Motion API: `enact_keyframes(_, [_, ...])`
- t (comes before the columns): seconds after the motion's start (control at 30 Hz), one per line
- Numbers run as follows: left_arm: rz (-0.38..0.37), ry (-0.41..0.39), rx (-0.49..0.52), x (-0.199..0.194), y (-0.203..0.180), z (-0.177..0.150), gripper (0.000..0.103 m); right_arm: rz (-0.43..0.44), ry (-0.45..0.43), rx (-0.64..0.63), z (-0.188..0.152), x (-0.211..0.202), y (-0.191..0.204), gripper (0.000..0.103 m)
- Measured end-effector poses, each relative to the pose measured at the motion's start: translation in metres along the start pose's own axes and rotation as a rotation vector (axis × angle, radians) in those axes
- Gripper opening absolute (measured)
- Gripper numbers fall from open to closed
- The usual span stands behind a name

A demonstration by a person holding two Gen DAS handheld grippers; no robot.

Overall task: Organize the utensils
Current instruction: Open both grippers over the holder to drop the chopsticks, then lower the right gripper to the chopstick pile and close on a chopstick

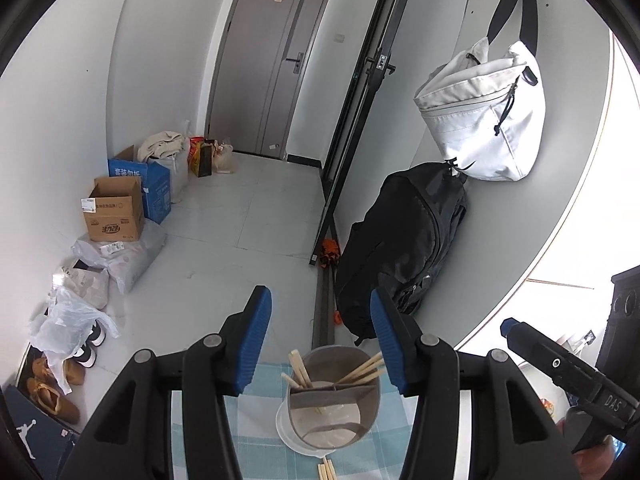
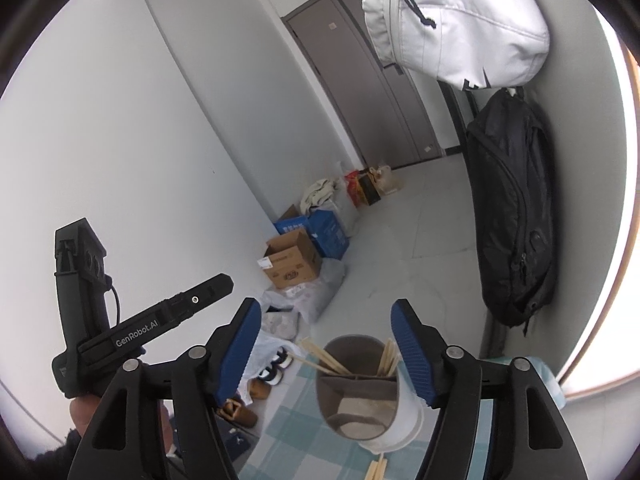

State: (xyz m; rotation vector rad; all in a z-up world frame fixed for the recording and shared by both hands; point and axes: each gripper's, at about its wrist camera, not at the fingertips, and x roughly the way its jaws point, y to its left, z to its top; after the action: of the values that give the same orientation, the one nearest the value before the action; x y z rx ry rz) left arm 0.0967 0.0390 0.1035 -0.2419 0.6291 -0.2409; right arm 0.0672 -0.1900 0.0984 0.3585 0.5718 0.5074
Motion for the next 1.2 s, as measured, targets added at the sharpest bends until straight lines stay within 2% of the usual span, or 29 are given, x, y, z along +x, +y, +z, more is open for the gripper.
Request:
enact_keyframes(0.07, [0.011, -0.006, -0.006, -0.005, 0.000, -0.002, 0.057, -0.001, -0.006, -0.004, -0.002, -0.005, 0.002, 0.072])
enact_keyframes(0.1, [0.015, -0.013, -0.010, -0.008, 0.000, -0.004, 0.060, -0.001, -0.008, -0.006, -0.003, -0.008, 0.002, 0.072])
enact_keyframes(0.4, [0.030, -0.039, -0.008, -0.027, -0.009, -0.025, 0.062, -0.010, -0.038, -0.032, -0.024, -0.030, 0.007, 0.084])
enact_keyframes(0.53, [0.036, -0.037, -0.001, -0.033, -0.012, -0.039, 0.073, -0.016, -0.031, -0.040, -0.040, -0.036, 0.008, 0.086])
enact_keyframes(0.87, [0.072, -0.001, 0.010, -0.034, -0.014, -0.070, 0.073, -0.032, -0.028, -0.080, -0.080, -0.047, 0.008, 0.096])
enact_keyframes(1.2, [0.102, 0.039, 0.025, -0.024, -0.014, -0.105, 0.075, -0.065, 0.020, -0.102, -0.121, -0.040, -0.004, 0.098])
